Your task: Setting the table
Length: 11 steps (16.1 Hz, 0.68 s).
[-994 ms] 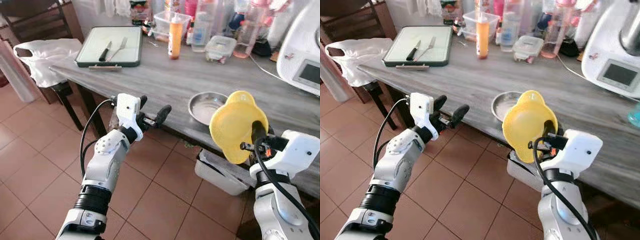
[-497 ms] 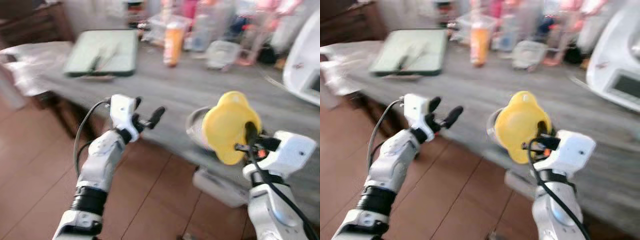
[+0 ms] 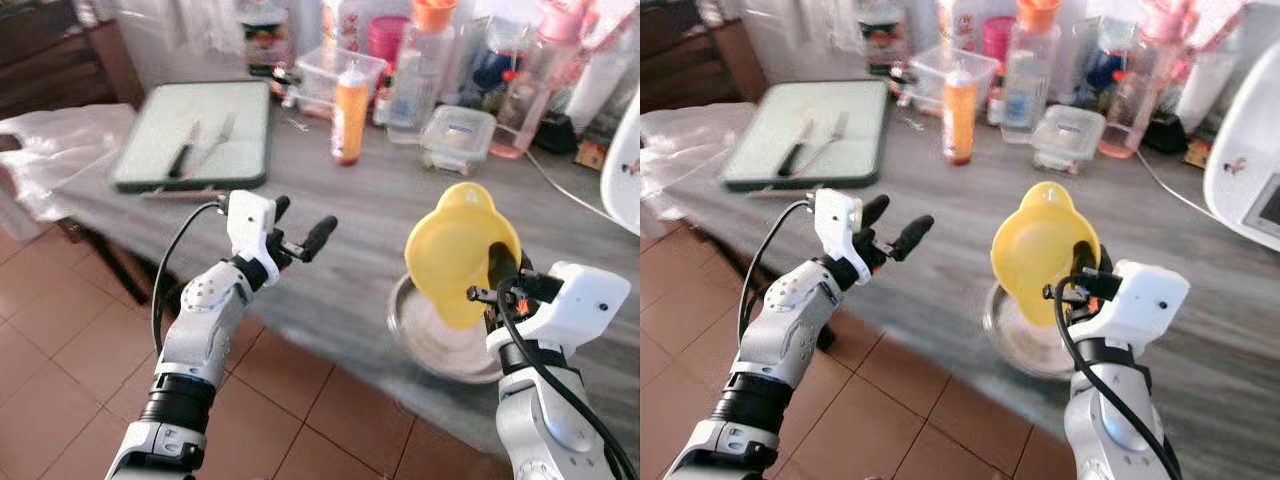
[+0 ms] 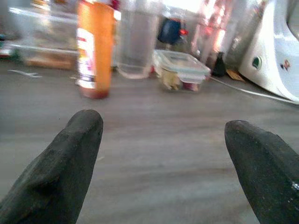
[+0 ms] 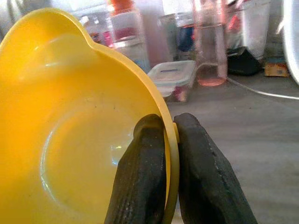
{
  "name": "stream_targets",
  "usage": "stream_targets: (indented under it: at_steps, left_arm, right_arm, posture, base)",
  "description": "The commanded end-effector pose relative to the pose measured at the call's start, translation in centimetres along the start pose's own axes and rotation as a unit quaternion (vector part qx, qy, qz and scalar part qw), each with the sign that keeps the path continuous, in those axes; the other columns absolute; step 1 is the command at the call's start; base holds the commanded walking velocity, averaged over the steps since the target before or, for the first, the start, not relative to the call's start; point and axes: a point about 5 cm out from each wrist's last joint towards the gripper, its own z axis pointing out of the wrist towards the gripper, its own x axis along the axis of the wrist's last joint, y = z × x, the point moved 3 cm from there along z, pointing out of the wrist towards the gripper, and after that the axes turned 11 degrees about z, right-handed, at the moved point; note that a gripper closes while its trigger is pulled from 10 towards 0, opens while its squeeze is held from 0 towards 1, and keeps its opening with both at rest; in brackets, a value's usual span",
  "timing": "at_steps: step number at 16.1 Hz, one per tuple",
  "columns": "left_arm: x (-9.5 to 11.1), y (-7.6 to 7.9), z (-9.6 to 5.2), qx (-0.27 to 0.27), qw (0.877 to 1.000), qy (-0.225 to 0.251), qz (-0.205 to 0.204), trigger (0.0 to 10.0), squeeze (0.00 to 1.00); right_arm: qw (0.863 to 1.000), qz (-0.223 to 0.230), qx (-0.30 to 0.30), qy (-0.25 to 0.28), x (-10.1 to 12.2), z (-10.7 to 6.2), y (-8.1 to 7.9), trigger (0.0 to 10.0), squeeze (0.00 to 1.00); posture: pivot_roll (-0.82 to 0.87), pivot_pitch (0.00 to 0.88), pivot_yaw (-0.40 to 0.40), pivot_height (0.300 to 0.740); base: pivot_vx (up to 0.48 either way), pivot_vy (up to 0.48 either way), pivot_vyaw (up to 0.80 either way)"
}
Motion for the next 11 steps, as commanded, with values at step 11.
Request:
stream_targets:
  at_steps: [11]
  left_arm:
    - [-1.1,2.2,-6.4,-0.126,0.990,-0.063,0.020,10.0,0.00]
  right_arm:
    - [0.999,0.014,0.006,-0.029,-1.6,0.1,-0.9,10.0,0.00]
  posture:
    - [0.05,0.148,-0.002,0.740]
  base:
    - [0.000,0.000,0.00]
